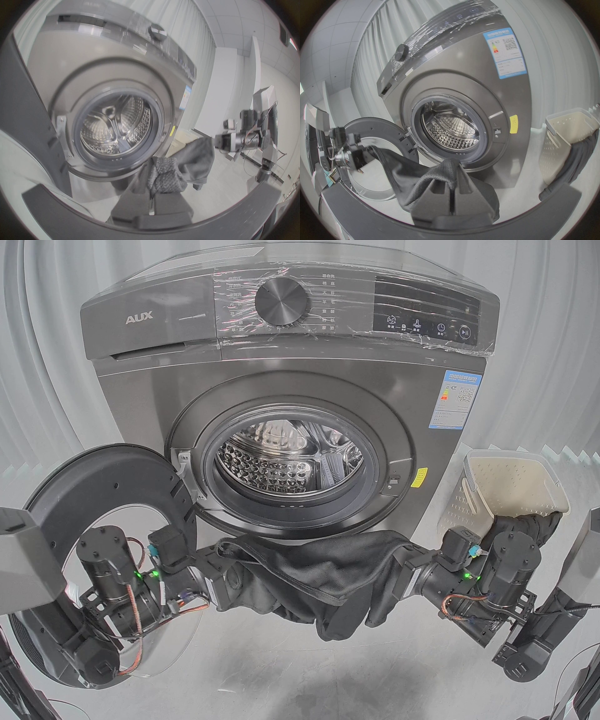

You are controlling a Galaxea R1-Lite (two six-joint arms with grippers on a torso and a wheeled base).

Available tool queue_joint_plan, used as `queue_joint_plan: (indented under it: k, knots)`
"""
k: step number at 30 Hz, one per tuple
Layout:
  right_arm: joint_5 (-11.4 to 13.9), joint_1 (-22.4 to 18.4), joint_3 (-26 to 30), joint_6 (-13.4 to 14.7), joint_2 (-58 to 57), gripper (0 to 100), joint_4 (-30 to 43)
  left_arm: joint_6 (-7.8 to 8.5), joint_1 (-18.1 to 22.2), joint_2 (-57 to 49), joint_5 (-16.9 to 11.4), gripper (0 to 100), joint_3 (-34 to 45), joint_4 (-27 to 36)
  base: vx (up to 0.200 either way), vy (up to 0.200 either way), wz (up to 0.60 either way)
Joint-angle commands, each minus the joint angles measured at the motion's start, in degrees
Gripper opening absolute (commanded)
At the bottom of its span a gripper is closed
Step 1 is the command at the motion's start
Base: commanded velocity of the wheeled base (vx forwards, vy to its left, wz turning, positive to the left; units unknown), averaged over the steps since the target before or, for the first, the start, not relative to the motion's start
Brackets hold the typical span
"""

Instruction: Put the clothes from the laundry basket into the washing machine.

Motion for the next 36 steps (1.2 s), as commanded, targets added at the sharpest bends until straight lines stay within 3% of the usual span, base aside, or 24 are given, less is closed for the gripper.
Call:
queue_joint_plan:
  k: [1, 7, 17, 36]
  knots:
    - [0.47, -1.54, 3.19, 0.94, -1.94, 0, -0.12, -0.47, 1.97, -9.1, -0.37, 0, 2.08, 0.04, 0.0, 0.0, 0.0]
    - [1.79, -3.12, 2.75, 1.2, -3.0, 0, -0.03, -1.09, 6.37, -9.63, -1.42, 0, 1.55, -0.05, 0.0, 0.0, 0.0]
    - [1.79, -7.08, 1.34, 0.94, -5.72, 0, -0.03, -1.53, 6.63, -9.8, -1.51, 0, 1.11, -0.05, 0.0, 0.0, 0.0]
    - [1.17, -7.34, -4.46, 1.2, -8.45, 0, -0.03, -0.82, 6.54, -9.98, -0.81, 0, -1.53, -0.14, 0.0, 0.0, 0.0]
